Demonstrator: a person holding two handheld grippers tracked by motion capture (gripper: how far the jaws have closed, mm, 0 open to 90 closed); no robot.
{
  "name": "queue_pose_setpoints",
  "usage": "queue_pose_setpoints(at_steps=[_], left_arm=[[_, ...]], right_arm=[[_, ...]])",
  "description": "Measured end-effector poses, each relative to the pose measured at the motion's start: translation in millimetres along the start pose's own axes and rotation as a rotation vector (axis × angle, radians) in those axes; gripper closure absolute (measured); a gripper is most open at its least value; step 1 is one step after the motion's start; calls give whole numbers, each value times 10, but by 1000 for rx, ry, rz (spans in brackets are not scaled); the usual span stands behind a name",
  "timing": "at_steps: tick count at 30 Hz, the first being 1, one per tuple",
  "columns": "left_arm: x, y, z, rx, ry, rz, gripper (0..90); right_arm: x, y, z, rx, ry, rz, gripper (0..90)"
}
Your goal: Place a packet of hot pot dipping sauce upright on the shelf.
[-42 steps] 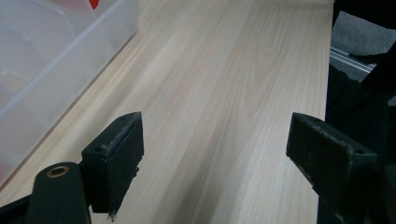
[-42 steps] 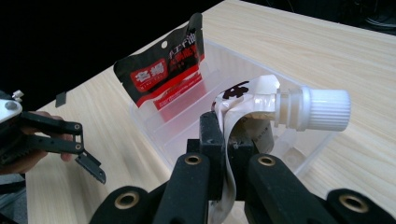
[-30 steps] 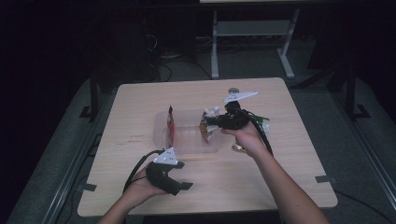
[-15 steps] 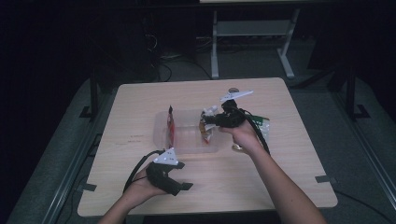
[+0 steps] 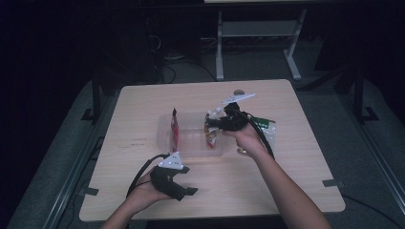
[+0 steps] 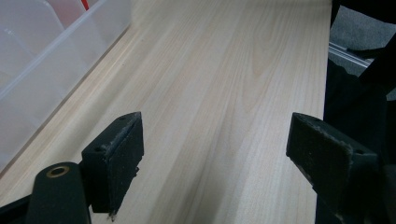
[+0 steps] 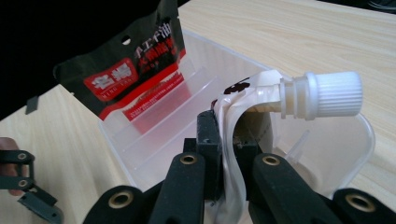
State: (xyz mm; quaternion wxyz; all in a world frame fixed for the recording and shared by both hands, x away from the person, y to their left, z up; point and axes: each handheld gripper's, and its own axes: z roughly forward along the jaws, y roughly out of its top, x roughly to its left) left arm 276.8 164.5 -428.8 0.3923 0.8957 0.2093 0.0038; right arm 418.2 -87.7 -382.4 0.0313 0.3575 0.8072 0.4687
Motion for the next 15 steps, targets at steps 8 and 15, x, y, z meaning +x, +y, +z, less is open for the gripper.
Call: queue_pose_setpoints(at_steps=[8,15], left_arm=[[8,-5,-7,0,0,3,187],[23,-4,-18,4,2,10,186]], right_arm=[[40,20,-42,14,-24,-30,708],[128,21,-169,22,-23,-55,510]])
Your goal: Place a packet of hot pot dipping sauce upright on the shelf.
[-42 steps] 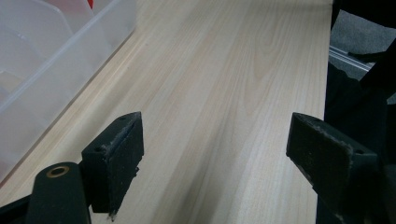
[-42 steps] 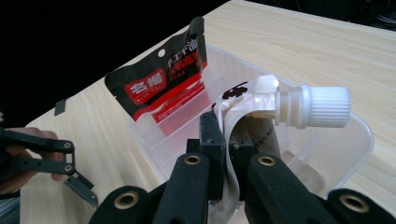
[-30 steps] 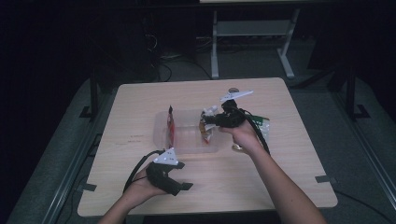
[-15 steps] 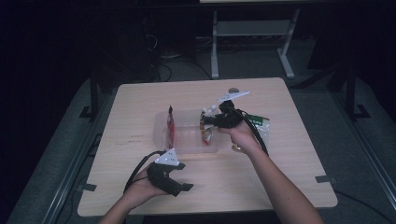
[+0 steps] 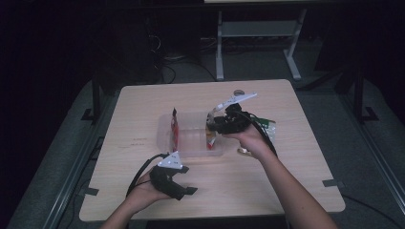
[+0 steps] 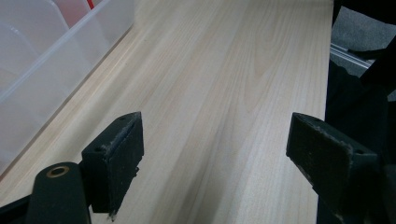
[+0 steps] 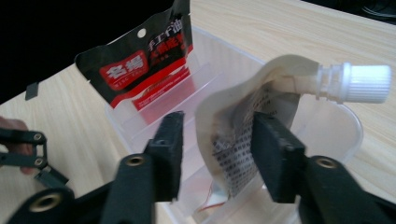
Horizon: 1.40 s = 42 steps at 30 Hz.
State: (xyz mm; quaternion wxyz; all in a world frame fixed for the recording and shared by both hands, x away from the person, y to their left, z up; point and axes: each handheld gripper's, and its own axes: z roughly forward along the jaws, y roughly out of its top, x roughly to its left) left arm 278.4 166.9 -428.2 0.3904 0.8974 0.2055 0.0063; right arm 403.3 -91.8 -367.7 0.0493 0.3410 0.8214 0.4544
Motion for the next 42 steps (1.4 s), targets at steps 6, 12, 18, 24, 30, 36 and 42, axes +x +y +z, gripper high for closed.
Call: queue_pose_setpoints(at_steps=[6,12,18,24,30,36,42], left_arm=[[7,0,-8,3,3,0,187],[15,-7,-21,-12,9,-9,187],[24,-13,-34,-14,15,-11,187],[31,-16,-41,-13,17,-3,187],[38,-24,-51,-5,17,5,187],[49,-38,-63,6,14,14,187],[46,-66,-88,17,18,17,187]], right_arm=[[65,-19,-142,-2,11,-15,451],[72,-99,-299,-12,11,-45,442],[106,-235,-421,0,21,-88,395],[186,-391,-519,23,14,-141,356],[236,-550,-569,45,8,-168,334],[296,-721,-618,59,4,-194,324],[307,-906,-689,75,2,-190,323]])
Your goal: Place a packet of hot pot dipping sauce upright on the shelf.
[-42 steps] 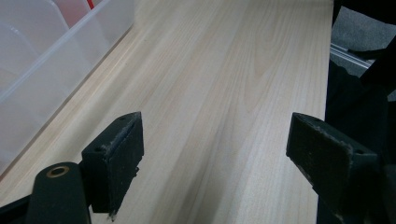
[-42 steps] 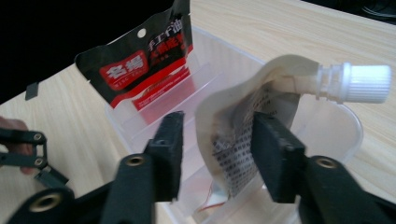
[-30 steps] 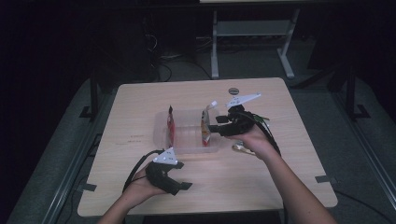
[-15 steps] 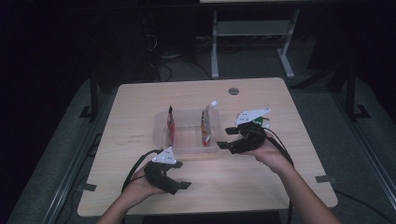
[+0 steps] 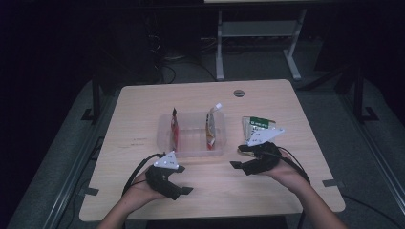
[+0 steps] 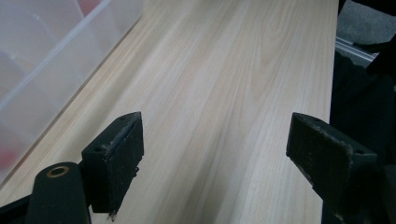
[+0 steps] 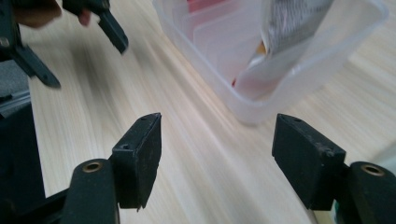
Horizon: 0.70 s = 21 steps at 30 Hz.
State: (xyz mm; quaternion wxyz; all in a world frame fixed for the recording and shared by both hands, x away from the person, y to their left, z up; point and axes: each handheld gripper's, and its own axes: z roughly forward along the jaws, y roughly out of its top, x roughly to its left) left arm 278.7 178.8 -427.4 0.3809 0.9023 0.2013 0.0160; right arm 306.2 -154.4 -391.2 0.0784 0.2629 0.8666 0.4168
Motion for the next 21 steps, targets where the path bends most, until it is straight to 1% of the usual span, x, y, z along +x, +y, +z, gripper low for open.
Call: queue_pose_setpoints(at_steps=[2,6,9,10,12,14,15,16,17,20,21], left_arm=[[-6,-24,-26,4,3,-3,187],[-11,-111,-82,12,4,-7,186],[-19,-172,-103,8,9,-25,184],[-18,-187,-112,9,8,-27,185],[-17,-197,-120,7,11,-31,184],[-13,-190,-122,5,11,-30,184],[-9,-182,-126,10,9,-24,185],[-15,-177,-120,4,8,-28,185],[-18,-173,-116,0,7,-26,185],[-16,-163,-119,16,5,-13,184],[-11,-159,-120,20,3,-8,184]], right_arm=[[-11,-75,-18,8,-11,-6,323],[-68,-232,-70,24,-28,20,323],[-138,-313,-98,32,-49,35,323],[-187,-334,-105,31,-57,43,324],[-275,-352,-112,21,-80,77,326],[-363,-361,-110,13,-99,102,333],[-423,-364,-107,6,-116,112,345],[-495,-358,-105,0,-137,141,358],[-561,-351,-102,-5,-152,154,375],[-765,-303,-106,-28,-189,233,492],[-815,-293,-104,-38,-200,238,518]])
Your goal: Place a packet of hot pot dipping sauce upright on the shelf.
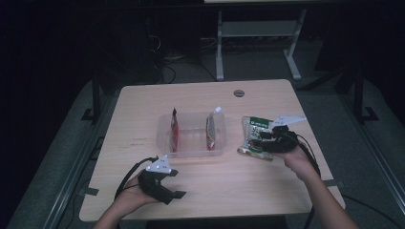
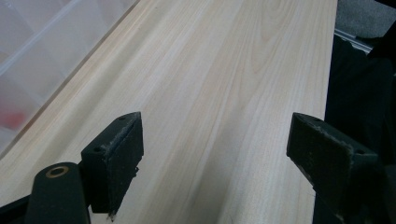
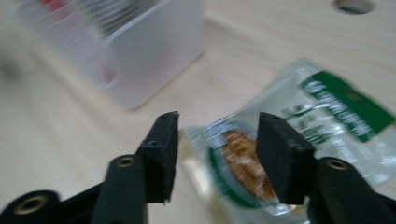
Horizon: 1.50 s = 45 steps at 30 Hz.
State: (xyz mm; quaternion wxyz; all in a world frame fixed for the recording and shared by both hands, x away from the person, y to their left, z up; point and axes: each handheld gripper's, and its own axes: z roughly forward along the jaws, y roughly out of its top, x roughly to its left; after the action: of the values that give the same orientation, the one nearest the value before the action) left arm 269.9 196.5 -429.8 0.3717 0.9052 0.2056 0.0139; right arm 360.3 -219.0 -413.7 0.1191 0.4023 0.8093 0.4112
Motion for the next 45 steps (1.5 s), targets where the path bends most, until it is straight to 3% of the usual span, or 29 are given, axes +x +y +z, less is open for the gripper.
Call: queue_pose_setpoints(at_steps=[4,9,14,15,19,20,25,32,39,45], left_arm=[[-3,3,10,-10,0,-4,184],[-26,-10,22,-8,1,-4,184],[-33,-28,10,-12,5,-10,184],[-35,-30,5,-11,6,-8,184],[-53,-50,2,-9,9,-13,184],[-61,-63,-12,-4,12,-9,184],[-70,-100,-43,-4,23,-17,185],[-94,-110,-66,-7,35,-24,184],[-81,-107,-57,-5,32,-27,184],[-89,-109,-49,-6,30,-26,184]], right_arm=[[-200,122,91,-2,-70,41,728],[-404,280,228,-5,-140,45,892],[-565,381,446,23,-140,94,896],[-598,392,512,39,-164,73,896],[-660,391,628,56,-154,91,896],[-681,347,705,98,-152,84,896],[-641,242,732,177,-140,34,897],[-567,163,711,228,-64,-41,897],[-496,144,739,266,-44,-72,900],[-314,116,705,317,-40,-143,899]])
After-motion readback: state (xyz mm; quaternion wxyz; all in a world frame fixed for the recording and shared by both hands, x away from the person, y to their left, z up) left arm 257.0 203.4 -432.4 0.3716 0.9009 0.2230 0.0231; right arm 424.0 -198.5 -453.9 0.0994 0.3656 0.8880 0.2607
